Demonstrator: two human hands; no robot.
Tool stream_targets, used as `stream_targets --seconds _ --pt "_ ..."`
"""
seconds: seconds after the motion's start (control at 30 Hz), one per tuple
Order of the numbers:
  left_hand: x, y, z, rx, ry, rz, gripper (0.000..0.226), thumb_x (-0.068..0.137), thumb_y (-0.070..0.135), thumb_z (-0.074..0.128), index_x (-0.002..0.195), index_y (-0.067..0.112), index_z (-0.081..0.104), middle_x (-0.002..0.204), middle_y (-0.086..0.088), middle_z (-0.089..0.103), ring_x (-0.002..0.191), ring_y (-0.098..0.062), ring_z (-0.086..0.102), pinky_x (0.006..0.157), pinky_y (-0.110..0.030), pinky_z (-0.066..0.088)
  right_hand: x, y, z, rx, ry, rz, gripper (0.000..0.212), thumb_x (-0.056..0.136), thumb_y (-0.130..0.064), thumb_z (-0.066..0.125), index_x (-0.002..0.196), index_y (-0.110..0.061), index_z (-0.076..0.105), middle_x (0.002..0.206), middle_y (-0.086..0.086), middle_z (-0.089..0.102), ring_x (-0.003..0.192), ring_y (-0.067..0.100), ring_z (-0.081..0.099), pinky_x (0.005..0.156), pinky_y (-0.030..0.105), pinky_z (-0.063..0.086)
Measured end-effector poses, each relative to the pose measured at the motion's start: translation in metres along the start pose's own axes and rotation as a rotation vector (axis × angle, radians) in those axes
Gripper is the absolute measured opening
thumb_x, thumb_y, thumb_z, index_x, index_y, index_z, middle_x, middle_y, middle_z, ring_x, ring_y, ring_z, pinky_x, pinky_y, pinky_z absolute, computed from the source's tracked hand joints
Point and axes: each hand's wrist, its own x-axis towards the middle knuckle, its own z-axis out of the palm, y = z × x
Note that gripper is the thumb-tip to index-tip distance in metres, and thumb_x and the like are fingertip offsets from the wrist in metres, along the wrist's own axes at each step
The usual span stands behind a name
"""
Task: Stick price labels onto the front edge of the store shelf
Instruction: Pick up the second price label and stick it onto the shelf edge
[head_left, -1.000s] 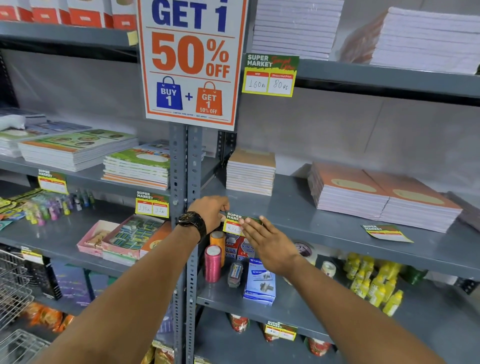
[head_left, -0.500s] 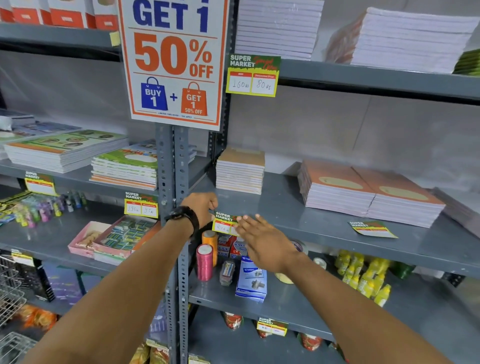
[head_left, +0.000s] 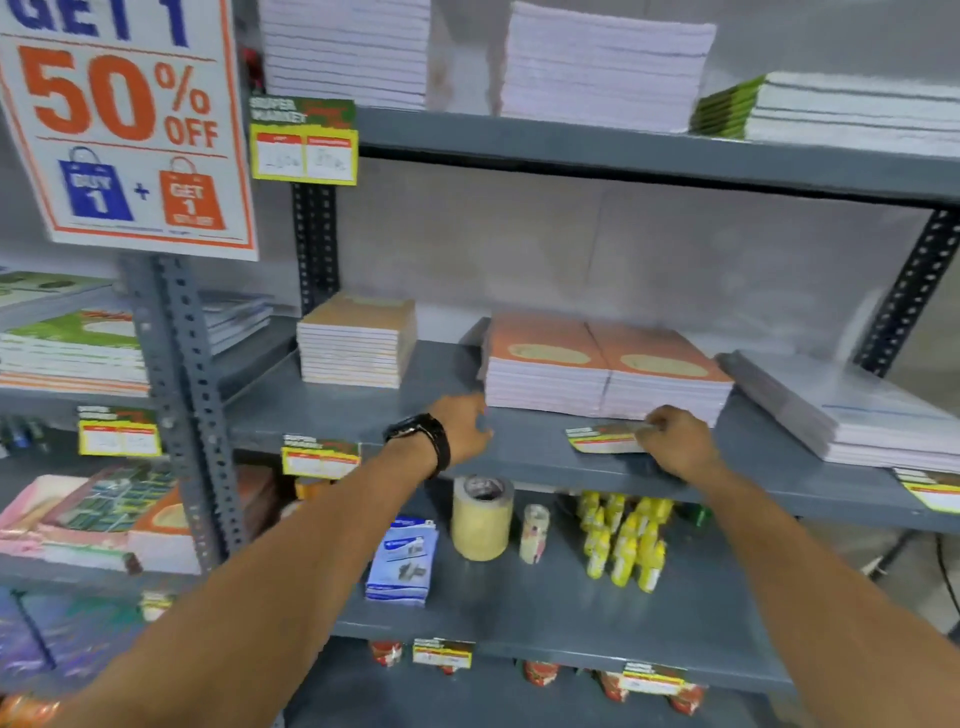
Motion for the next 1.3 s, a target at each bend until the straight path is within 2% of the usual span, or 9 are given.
stream_targets --seconds 0.17,0.3,0.37,0.43,0.53,0.67,0.83,1.0,1.3 --pt "0.031 0.072 0.056 -0.027 -0.086 -0.021 0.052 0.084 0.045 0.060 0.128 0.021 0.048 0.130 -0.012 0.058 0.113 -0.033 0.056 0.098 -0.045 0.048 0.009 0.011 0.007 0.133 -0.113 -0.141 0.033 0.082 -0.019 0.069 0.113 -0.012 0.063 0.115 0.006 0.067 0.104 0.024 0.060 0.072 0.020 0.033" --pt "0.042 0.096 0.085 -0.102 -0.064 -0.033 0.050 0.072 0.049 0.060 0.119 0.036 0.048 0.125 -0.005 0.062 0.106 -0.031 0.060 0.093 -0.043 0.051 0.016 0.012 0.015 0.401 -0.161 -0.120 0.044 0.072 -0.009 0.077 0.112 -0.015 0.061 0.101 0.000 0.063 0.091 0.017 0.060 0.078 0.025 0.044" --pt "0.044 0.106 0.092 -0.199 -0.033 -0.009 0.040 0.070 0.040 0.067 0.108 0.034 0.054 0.116 -0.003 0.067 0.101 -0.029 0.063 0.089 -0.041 0.054 0.017 0.014 0.014 0.573 -0.162 -0.103 0.043 0.069 0.002 0.077 0.105 -0.017 0.062 0.095 0.005 0.066 0.085 0.019 0.063 0.079 0.033 0.052" --pt "0.042 0.115 0.089 -0.334 0.013 0.010 0.031 0.075 0.023 0.075 0.103 0.027 0.061 0.107 -0.001 0.069 0.101 -0.024 0.064 0.088 -0.035 0.053 0.013 0.013 0.010 0.669 -0.161 -0.116 0.035 0.072 0.006 0.074 0.101 -0.013 0.068 0.088 0.006 0.067 0.079 0.017 0.061 0.074 0.030 0.051" --pt "0.030 0.121 0.078 -0.538 0.117 0.096 0.028 0.076 0.010 0.078 0.102 0.015 0.067 0.103 -0.003 0.068 0.100 -0.022 0.063 0.089 -0.033 0.051 -0.002 0.013 0.002 0.731 -0.170 -0.164 0.011 0.081 -0.010 0.074 0.091 -0.013 0.074 0.083 0.004 0.070 0.073 0.013 0.059 0.069 0.027 0.048" --pt "-0.009 0.114 0.076 -0.655 0.216 0.113 0.022 0.074 0.010 0.081 0.090 0.015 0.067 0.090 -0.001 0.070 0.080 -0.012 0.064 0.074 -0.022 0.053 -0.028 0.019 0.001 0.673 -0.125 -0.229 0.005 0.085 -0.026 0.071 0.084 -0.022 0.073 0.081 0.001 0.074 0.073 0.017 0.065 0.071 0.031 0.052" --pt "-0.044 0.108 0.095 -0.438 0.328 0.069 0.017 0.074 0.023 0.081 0.087 0.024 0.070 0.076 0.010 0.069 0.062 -0.001 0.058 0.058 -0.009 0.042 -0.061 0.023 0.015 0.548 -0.067 -0.264 0.004 0.085 -0.019 0.070 0.084 -0.021 0.073 0.072 -0.003 0.070 0.063 0.005 0.058 0.064 0.026 0.050" --pt "-0.050 0.104 0.105 -0.293 0.305 0.049 0.015 0.078 0.027 0.075 0.091 0.025 0.068 0.085 0.005 0.073 0.078 -0.015 0.065 0.069 -0.027 0.050 -0.074 0.022 0.031 0.417 0.020 -0.259 0.005 0.087 -0.017 0.067 0.086 -0.019 0.072 0.071 -0.007 0.069 0.066 0.007 0.061 0.059 0.013 0.043" --pt "-0.049 0.103 0.109 -0.148 0.323 0.095 0.017 0.082 0.032 0.070 0.092 0.020 0.063 0.091 0.001 0.069 0.084 -0.021 0.062 0.063 -0.027 0.038 -0.083 0.018 0.042 0.269 0.151 -0.293 0.012 0.088 -0.009 0.060 0.093 -0.013 0.069 0.089 0.004 0.068 0.081 0.020 0.061 0.074 0.030 0.048"
